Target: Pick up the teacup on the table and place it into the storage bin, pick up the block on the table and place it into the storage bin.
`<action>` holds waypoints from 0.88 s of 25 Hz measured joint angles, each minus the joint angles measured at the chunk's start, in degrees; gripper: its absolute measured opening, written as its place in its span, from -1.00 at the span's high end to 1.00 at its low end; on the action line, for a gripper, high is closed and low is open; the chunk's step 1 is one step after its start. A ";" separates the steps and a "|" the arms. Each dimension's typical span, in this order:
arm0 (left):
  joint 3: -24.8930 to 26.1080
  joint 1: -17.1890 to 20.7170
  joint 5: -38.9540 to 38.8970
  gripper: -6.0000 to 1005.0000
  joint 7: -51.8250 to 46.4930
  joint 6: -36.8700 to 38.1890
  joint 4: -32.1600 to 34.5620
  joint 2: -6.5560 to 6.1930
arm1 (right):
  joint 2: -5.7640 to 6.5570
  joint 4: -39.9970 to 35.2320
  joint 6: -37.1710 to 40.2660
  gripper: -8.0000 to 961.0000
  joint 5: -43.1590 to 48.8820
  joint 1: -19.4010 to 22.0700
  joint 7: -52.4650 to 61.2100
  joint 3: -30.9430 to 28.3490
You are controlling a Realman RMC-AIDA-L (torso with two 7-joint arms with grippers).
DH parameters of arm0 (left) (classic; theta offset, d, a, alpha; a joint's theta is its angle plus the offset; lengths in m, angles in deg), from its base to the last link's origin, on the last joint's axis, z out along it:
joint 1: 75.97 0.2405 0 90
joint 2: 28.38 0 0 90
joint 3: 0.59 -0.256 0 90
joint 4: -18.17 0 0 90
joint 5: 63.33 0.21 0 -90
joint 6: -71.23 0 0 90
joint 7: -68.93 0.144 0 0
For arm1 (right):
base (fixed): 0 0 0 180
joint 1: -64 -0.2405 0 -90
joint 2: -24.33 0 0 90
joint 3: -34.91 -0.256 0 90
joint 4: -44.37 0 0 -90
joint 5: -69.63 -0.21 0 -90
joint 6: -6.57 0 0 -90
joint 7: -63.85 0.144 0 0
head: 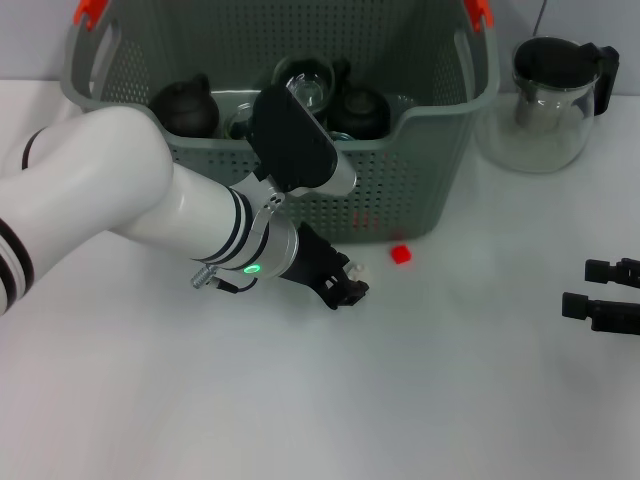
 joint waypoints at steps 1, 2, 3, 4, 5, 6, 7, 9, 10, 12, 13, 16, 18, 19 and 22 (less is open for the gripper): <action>0.00 0.00 0.00 0.31 -0.01 -0.02 0.00 0.00 | 0.00 0.00 0.00 -0.91 0.00 -0.03 0.00 0.00; 0.00 0.00 0.00 0.33 -0.01 -0.02 0.00 0.00 | 0.00 0.00 0.00 -0.91 0.00 -0.06 -0.01 0.00; -0.05 0.01 0.00 0.35 -0.04 0.13 -0.01 0.00 | -0.01 0.00 0.00 -0.91 0.00 -0.08 -0.01 0.00; -0.06 0.01 0.00 0.37 -0.06 0.22 -0.01 0.00 | 0.00 0.00 0.00 -0.91 0.00 -0.09 -0.01 0.00; -0.07 0.01 0.00 0.39 -0.09 0.34 -0.03 0.00 | -0.01 0.00 0.00 -0.91 0.00 -0.10 -0.01 0.00; -0.09 -0.03 0.00 0.41 -0.40 0.49 -0.06 -0.02 | -0.01 0.00 0.00 -0.91 0.00 -0.10 -0.01 0.00; -0.09 -0.21 0.00 0.43 -0.91 0.60 -0.14 -0.07 | -0.01 0.00 0.00 -0.91 0.00 -0.10 -0.01 0.00; -0.09 -0.63 0.30 0.47 -2.09 0.73 -0.47 -0.14 | 0.00 0.00 0.00 -0.91 0.00 -0.10 -0.01 0.00; -0.09 -0.85 0.59 0.48 -2.64 0.78 -0.58 -0.18 | 0.00 0.00 0.00 -0.91 0.00 -0.10 -0.01 0.00; -0.08 -1.13 1.39 0.51 -3.46 1.10 -0.52 -0.19 | 0.00 0.00 0.01 -0.91 0.00 -0.06 -0.01 0.00; -0.07 -1.19 1.80 0.53 -3.74 1.48 -0.29 -0.19 | 0.00 0.00 0.01 -0.91 -0.02 0.00 -0.01 0.00; 0.59 -1.14 2.11 0.58 -4.27 5.57 1.80 -0.20 | 0.00 0.00 0.01 -0.90 -0.11 0.09 -0.01 0.00; 1.80 -0.79 1.82 0.61 -4.89 10.19 4.61 -0.21 | 0.00 0.00 0.02 -0.90 -0.10 0.18 -0.01 0.00; 2.84 -0.40 1.48 0.61 -5.17 13.28 6.68 -0.20 | 0.00 0.00 0.02 -0.90 -0.09 0.20 -0.01 0.00; 6.94 1.70 -1.25 0.61 -5.00 23.92 14.12 -0.04 | 0.03 0.00 0.24 -0.90 -0.08 0.28 -0.01 0.00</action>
